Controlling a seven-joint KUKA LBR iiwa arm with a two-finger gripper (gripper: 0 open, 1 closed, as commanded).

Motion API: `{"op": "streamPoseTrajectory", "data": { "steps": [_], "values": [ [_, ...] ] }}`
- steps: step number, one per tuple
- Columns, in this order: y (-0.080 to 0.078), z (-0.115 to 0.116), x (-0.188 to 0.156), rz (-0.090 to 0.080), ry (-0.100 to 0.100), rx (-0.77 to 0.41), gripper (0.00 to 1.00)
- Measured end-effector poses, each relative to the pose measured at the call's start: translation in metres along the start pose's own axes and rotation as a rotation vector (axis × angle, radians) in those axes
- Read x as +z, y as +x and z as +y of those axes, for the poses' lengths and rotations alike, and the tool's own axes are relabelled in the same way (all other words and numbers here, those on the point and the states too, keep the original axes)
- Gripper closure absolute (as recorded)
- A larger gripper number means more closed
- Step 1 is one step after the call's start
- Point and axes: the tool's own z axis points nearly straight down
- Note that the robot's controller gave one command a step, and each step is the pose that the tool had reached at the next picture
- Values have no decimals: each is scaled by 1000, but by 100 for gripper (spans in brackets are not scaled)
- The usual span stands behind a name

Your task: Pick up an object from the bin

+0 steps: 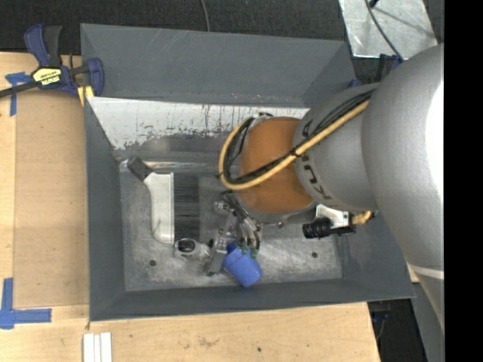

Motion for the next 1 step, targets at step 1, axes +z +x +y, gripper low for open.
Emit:
{"op": "streamPoseTrajectory", "data": {
  "steps": [1],
  "values": [
    [6, 1, 20, -6, 0, -24, 0]
  ]
}}
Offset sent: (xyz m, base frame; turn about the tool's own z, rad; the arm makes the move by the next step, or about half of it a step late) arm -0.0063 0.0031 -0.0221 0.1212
